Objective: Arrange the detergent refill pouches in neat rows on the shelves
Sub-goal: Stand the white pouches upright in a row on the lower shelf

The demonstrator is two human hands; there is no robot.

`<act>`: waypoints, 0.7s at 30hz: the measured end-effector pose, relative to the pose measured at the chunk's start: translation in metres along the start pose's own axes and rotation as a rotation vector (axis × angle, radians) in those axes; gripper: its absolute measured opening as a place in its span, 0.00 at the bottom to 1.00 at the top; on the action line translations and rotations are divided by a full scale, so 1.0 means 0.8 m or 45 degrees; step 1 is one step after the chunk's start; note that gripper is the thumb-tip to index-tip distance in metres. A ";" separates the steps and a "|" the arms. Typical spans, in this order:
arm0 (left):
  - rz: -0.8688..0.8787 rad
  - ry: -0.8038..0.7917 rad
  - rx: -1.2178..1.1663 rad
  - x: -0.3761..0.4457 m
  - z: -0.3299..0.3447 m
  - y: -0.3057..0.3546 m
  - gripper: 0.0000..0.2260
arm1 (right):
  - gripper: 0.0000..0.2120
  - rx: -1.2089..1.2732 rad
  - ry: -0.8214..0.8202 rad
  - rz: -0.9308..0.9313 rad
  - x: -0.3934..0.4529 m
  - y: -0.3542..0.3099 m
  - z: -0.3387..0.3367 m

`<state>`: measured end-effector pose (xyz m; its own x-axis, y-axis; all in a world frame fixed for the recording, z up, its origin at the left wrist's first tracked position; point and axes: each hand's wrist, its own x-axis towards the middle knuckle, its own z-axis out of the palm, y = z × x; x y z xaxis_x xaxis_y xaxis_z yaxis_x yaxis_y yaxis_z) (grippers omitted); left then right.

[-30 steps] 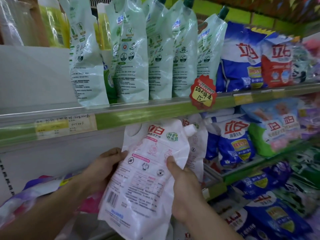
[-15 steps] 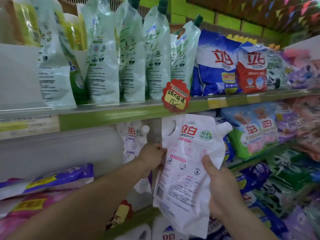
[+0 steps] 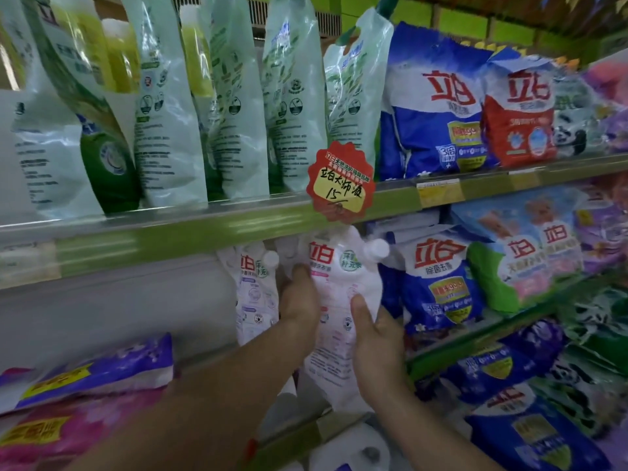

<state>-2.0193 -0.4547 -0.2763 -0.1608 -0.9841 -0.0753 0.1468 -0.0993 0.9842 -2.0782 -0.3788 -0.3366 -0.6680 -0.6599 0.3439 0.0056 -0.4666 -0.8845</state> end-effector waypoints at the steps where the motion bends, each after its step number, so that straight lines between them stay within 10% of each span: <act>1: -0.004 0.016 -0.021 0.003 -0.002 0.000 0.26 | 0.09 0.000 -0.006 -0.017 0.005 0.003 0.008; 21: -0.115 -0.066 -0.013 0.037 -0.019 -0.042 0.23 | 0.08 -1.059 -0.455 -0.068 0.010 0.067 0.016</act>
<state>-2.0140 -0.4825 -0.3140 -0.2244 -0.9621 -0.1549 0.1394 -0.1890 0.9720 -2.0742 -0.4167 -0.3774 -0.3803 -0.8579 0.3455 -0.6505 -0.0174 -0.7593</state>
